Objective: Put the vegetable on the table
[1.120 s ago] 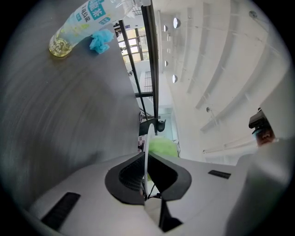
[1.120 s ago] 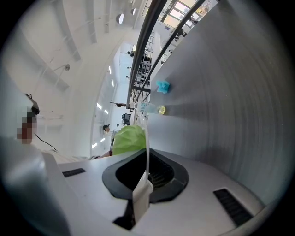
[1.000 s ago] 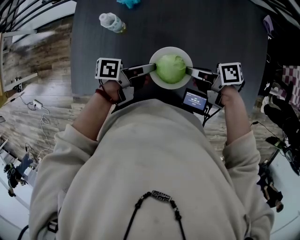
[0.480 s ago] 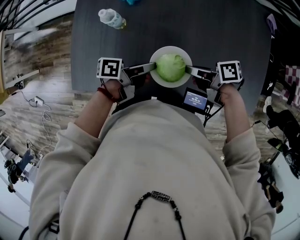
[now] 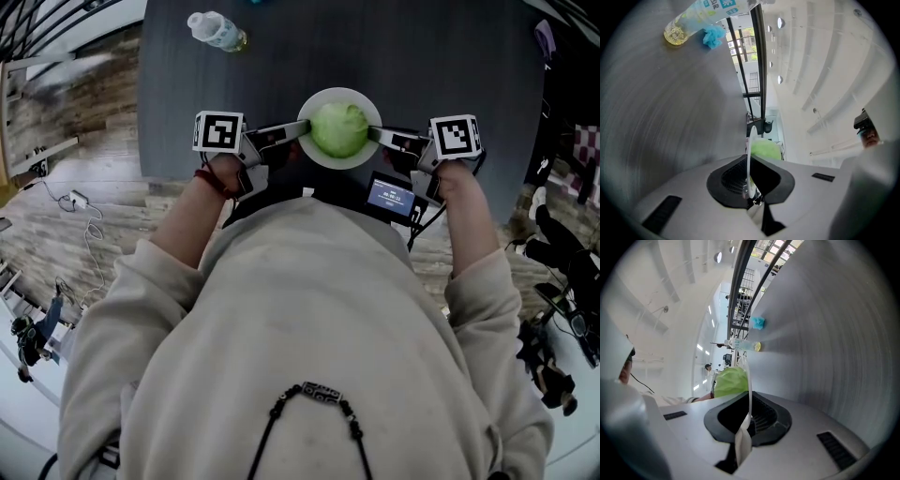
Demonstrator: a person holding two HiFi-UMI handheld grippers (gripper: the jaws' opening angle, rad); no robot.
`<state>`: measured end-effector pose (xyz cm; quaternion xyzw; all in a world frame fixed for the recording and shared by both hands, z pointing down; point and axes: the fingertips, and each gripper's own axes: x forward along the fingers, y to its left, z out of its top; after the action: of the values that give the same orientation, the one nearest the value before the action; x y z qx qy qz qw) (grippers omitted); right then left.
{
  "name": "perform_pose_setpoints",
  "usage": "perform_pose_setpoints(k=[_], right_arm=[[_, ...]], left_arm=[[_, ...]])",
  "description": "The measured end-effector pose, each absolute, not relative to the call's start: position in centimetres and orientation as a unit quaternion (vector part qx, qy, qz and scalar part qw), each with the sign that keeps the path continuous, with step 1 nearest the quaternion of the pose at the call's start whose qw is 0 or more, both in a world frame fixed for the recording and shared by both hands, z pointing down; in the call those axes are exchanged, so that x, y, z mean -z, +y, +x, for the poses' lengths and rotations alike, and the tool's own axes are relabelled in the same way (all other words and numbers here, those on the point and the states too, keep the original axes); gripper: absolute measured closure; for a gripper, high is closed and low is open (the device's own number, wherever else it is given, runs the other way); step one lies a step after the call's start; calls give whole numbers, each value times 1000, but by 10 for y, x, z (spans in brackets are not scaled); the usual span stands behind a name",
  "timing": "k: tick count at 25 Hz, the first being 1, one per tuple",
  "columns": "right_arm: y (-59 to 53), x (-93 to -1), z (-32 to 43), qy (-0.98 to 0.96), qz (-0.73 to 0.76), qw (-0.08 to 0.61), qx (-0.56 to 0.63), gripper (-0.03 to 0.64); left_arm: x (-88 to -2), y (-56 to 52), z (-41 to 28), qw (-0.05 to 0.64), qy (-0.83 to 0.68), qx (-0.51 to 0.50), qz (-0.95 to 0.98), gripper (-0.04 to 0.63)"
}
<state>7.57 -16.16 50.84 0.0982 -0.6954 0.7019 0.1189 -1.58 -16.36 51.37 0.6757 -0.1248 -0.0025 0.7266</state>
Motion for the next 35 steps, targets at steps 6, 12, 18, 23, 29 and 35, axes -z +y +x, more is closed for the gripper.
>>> perform_pose_setpoints(k=[6, 12, 18, 23, 29, 35], right_arm=[[-159, -518, 76, -690, 101, 117, -707, 591], [-158, -528, 78, -686, 103, 122, -710, 591], [-158, -537, 77, -686, 103, 121, -710, 591], [-154, -549, 80, -677, 113, 132, -715, 591], [-154, -552, 78, -682, 100, 121, -714, 591], [-152, -566, 85, -675, 115, 143, -715, 591]], left_arm=[[-522, -163, -14, 726, -119, 1, 677, 577], [-528, -162, -13, 727, -120, 2, 676, 577], [-537, -162, -13, 725, -117, 3, 679, 577], [-549, -159, -16, 722, -126, -16, 680, 577], [-554, -159, -13, 720, -135, -15, 681, 577], [-566, -157, -16, 720, -149, -32, 677, 577]])
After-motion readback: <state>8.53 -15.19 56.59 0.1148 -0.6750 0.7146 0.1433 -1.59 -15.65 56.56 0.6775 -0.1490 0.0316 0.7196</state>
